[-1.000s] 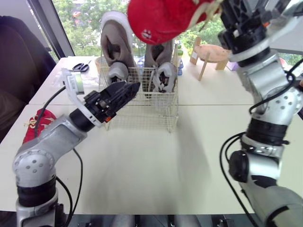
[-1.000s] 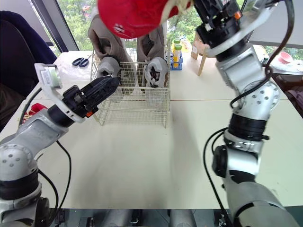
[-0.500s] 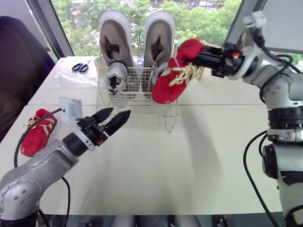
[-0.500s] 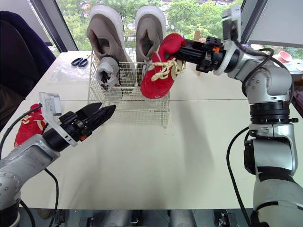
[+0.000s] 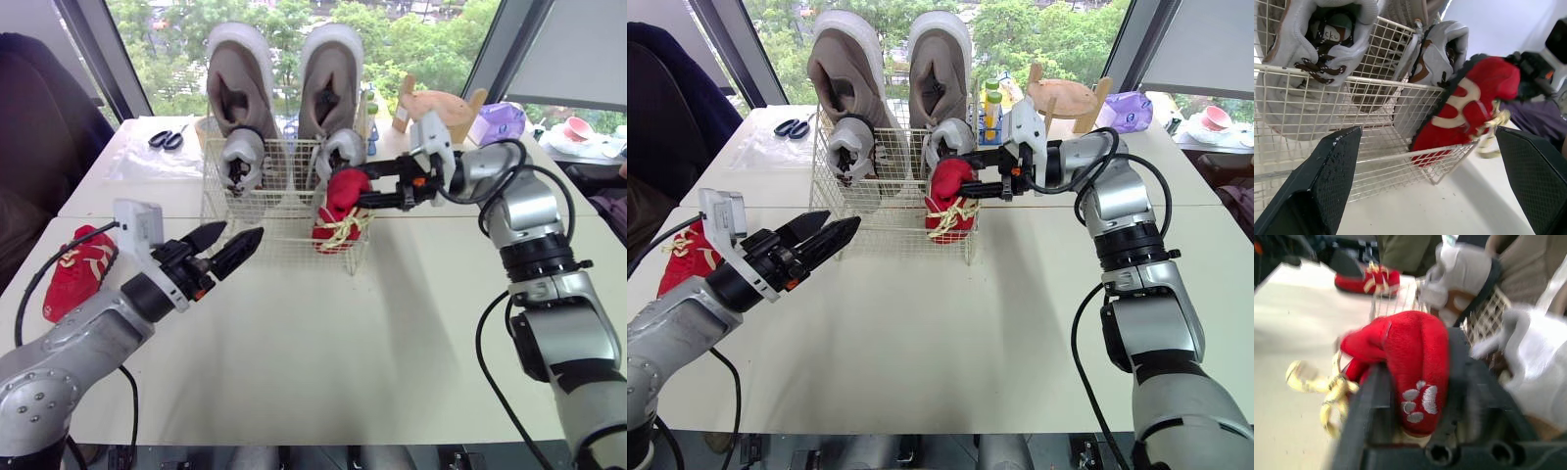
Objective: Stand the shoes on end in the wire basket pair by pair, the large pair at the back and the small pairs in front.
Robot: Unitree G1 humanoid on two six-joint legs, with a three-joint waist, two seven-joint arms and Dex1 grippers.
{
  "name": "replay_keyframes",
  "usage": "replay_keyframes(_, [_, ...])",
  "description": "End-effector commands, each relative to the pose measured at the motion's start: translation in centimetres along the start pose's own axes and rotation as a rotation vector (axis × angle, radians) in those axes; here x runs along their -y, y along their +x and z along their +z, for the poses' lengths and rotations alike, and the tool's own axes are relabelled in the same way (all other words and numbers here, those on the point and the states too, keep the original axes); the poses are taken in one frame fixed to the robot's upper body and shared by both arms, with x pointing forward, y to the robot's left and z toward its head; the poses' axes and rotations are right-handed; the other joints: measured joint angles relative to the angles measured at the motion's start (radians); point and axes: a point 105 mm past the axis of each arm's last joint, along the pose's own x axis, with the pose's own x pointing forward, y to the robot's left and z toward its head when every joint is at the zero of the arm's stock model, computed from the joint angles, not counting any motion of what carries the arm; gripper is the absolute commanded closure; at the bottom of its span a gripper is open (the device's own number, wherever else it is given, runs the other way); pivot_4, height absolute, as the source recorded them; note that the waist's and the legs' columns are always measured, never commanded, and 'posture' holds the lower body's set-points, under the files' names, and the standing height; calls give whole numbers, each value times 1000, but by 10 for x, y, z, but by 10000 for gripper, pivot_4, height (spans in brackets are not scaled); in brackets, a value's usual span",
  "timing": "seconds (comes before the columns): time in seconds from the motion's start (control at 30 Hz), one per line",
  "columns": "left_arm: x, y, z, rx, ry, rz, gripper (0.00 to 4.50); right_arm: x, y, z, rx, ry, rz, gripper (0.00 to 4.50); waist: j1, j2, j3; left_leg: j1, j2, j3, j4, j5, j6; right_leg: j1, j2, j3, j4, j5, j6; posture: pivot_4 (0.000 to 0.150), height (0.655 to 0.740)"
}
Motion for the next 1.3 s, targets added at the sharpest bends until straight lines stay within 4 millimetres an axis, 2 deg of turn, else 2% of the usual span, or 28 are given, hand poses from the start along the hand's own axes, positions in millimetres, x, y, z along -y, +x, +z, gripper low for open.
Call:
replay_keyframes(0.03, [-6,-4,13,40,58,48,0,6,-6,11,5,-61,-33,2778,-1,0,0,0,0,0,0,0,0,0,0,0,0,0,0,1500,7400])
replay_keyframes(0.07, [-12,-5,14,26,89,93,0,7,-9,16,19,-50,-37,619,-2,0,0,0,0,0,0,0,0,0,0,0,0,0,0,1500,7400])
replay_keyframes(0.2, [-37,-14,22,-31,203,296,0,8,-27,45,111,-2,-51,619,-1,0,0,0,0,0,-1,0,0,-1,0,0,0,0,0,1500,7400])
replay_keyframes(0.4, [-68,-30,41,-73,213,442,0,3,-50,80,184,17,-79,619,-1,0,0,0,0,-1,-1,0,0,-1,-1,0,0,0,0,1500,7400])
replay_keyframes(0.47, [-91,-38,42,-174,228,547,0,4,-60,91,202,8,-106,619,0,0,1,0,0,-1,-2,0,0,-1,-1,0,0,0,0,1500,7400])
replay_keyframes(0.53, [-127,-57,49,-252,229,754,0,4,-66,101,225,4,-109,619,-1,1,1,0,0,-1,-2,0,0,-1,-1,0,0,0,0,1500,7400])
replay_keyframes(0.6, [-149,-72,60,-270,213,895,0,0,-66,109,229,-4,-89,619,-3,1,1,0,0,-1,-2,0,0,-2,-1,-1,1,0,0,1500,7400])
replay_keyframes(0.67, [-157,-77,68,-307,218,958,0,-7,-63,114,224,-9,-52,619,-4,0,1,0,0,-1,-4,0,0,-2,-1,-1,0,0,0,1500,7400])
replay_keyframes(0.77, [-171,-84,81,-347,228,1059,0,-28,-50,124,253,-2,61,619,-2,-1,1,0,0,0,-6,0,-1,-4,-1,-1,0,2,4,1500,7400])
replay_keyframes(0.87, [-173,-74,85,-427,232,1045,0,-59,-29,119,263,45,220,619,-1,-2,0,0,0,0,-9,1,-2,-5,0,-2,1,2,4,1500,7400])
replay_keyframes(0.93, [-180,-75,82,-474,203,1069,0,-67,-20,111,251,63,237,619,0,-3,0,0,-1,0,-10,2,-3,-5,0,-2,1,2,4,1500,7400])
replay_keyframes(1.1, [-198,-76,80,-514,140,1111,0,-73,-14,99,230,92,208,619,-1,-4,0,0,-2,1,-10,2,-4,-7,0,-2,3,2,4,1500,7400])
replay_keyframes(1.23, [-215,-76,78,-531,109,1141,0,-73,-11,96,234,99,174,619,-1,-4,0,0,-2,2,-10,3,-5,-8,0,-2,4,2,4,1500,7400])
replay_keyframes(1.3, [-225,-72,69,-548,66,1117,0,-74,-11,95,231,100,155,619,-1,-5,0,0,-2,2,-11,3,-5,-8,0,-2,4,2,4,1500,7400])
